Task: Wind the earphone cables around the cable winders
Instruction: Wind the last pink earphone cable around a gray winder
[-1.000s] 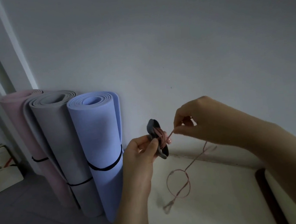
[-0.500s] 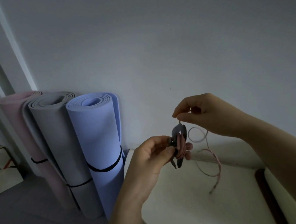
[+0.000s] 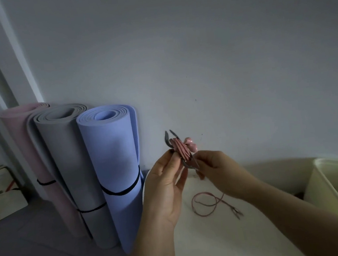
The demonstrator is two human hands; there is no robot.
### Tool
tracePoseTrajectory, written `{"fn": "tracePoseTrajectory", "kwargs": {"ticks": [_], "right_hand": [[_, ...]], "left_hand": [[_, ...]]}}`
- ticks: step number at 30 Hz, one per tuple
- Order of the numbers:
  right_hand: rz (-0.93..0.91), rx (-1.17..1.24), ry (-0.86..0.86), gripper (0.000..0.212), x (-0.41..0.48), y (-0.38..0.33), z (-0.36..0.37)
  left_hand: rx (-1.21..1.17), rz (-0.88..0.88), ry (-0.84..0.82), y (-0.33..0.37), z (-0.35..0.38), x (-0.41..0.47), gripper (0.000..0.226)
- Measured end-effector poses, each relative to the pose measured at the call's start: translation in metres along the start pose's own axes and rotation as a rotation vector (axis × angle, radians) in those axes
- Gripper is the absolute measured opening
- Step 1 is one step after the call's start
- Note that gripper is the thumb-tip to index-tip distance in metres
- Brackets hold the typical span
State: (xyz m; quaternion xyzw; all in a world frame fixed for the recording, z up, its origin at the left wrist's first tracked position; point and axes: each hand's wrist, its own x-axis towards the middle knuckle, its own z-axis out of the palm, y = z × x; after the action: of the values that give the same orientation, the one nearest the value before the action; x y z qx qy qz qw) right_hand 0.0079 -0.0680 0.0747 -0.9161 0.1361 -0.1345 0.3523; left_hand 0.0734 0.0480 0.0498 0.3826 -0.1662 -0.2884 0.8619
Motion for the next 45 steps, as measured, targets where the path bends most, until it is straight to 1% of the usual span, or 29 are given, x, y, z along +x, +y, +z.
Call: {"fn": "tracePoseTrajectory", "kwargs": {"ticks": [2, 4, 8, 11, 13, 15, 19, 21, 23, 25, 28, 30, 32, 35, 38, 42, 45], "right_hand": [[-0.061, -0.14, -0.035, 0.035, -0.002, -0.006, 0.002], [-0.105, -0.236, -0.071, 0.026, -0.004, -0.01, 0.002], [-0.149, -0.431, -0.121, 0.026, -0.007, -0.015, -0.005], [-0.163, -0.56, -0.117, 0.026, -0.009, -0.023, -0.015], [-0.17, -0.618, -0.119, 0.025, -0.008, -0.027, -0.024], [-0.176, -0.642, -0.131, 0.023, -0.007, -0.029, -0.031], [-0.188, -0.664, -0.145, 0.022, -0.005, -0.031, -0.04], [-0.216, -0.669, -0.136, 0.022, -0.005, -0.033, -0.043], [-0.246, -0.673, -0.142, 0.022, -0.005, -0.036, -0.041], [-0.254, -0.658, -0.162, 0.023, -0.004, -0.041, -0.038], [-0.236, -0.624, -0.12, 0.031, -0.001, -0.044, -0.044], [-0.186, -0.602, -0.079, 0.037, 0.001, -0.045, -0.058], [-0.14, -0.561, -0.066, 0.031, 0.002, -0.046, -0.073], [-0.166, -0.599, -0.093, 0.027, 0.005, -0.047, -0.085], [-0.211, -0.599, -0.114, 0.026, 0.009, -0.046, -0.087], [-0.238, -0.501, -0.106, 0.027, 0.011, -0.039, -0.086], [-0.25, -0.402, -0.073, 0.038, 0.012, -0.03, -0.082]], "left_hand": [[0.029, 0.007, 0.049, -0.001, -0.002, 0.001, 0.029], [0.056, 0.01, 0.081, 0.0, -0.003, 0.001, 0.023], [0.064, 0.018, 0.152, 0.001, -0.005, 0.001, 0.024], [0.136, 0.04, 0.151, 0.002, -0.005, -0.001, 0.025], [0.138, 0.036, 0.153, 0.002, -0.005, -0.001, 0.025], [0.05, -0.003, 0.147, 0.002, -0.004, -0.001, 0.024], [-0.215, -0.104, 0.161, 0.003, -0.004, 0.002, 0.021], [-0.271, -0.124, 0.17, 0.003, -0.004, 0.002, 0.02], [-0.19, -0.116, 0.161, 0.003, -0.002, 0.001, 0.02], [-0.031, -0.082, 0.173, 0.002, 0.002, 0.0, 0.019], [0.138, 0.003, 0.195, 0.001, 0.001, -0.001, 0.008], [0.22, 0.043, 0.13, 0.003, 0.0, -0.002, 0.008], [0.339, 0.071, 0.054, 0.004, -0.001, -0.003, 0.01], [0.498, 0.058, -0.029, 0.001, -0.003, -0.002, 0.01], [0.585, 0.033, -0.104, -0.002, -0.005, -0.001, 0.012], [0.62, 0.031, -0.142, 0.0, -0.009, 0.0, 0.014], [0.661, 0.0, -0.217, 0.002, -0.012, -0.002, 0.017]]}}
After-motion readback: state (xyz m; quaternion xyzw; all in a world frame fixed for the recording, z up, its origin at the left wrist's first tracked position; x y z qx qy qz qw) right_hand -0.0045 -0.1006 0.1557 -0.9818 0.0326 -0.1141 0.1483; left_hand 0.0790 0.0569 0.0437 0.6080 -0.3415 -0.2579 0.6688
